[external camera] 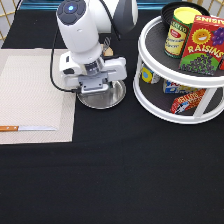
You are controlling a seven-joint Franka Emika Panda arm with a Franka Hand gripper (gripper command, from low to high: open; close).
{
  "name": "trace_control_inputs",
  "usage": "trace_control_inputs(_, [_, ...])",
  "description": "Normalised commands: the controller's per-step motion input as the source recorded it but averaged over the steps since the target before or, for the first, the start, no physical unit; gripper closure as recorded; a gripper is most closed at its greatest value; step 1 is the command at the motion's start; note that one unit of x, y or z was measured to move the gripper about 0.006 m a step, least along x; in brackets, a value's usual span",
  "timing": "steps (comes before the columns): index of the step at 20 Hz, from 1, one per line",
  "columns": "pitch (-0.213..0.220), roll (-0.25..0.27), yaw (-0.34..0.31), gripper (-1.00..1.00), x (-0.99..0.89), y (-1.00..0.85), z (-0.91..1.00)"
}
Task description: Arrange plate and fork
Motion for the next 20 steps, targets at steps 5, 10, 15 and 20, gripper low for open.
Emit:
trace_control_inputs(5, [0.17,0.016,0.0,-1.0,0.5,-0.74,0.21])
trace_control_inputs(10, [0.152,0.025,0.0,-1.0,0.44,-0.87,0.17])
trace_control_inputs(15, [0.131,0.003,0.0,-1.0,0.46,-0.9,0.05])
trace_control_inputs(20, [0.1,0.0,0.0,-1.0,0.51,-0.91,0.01])
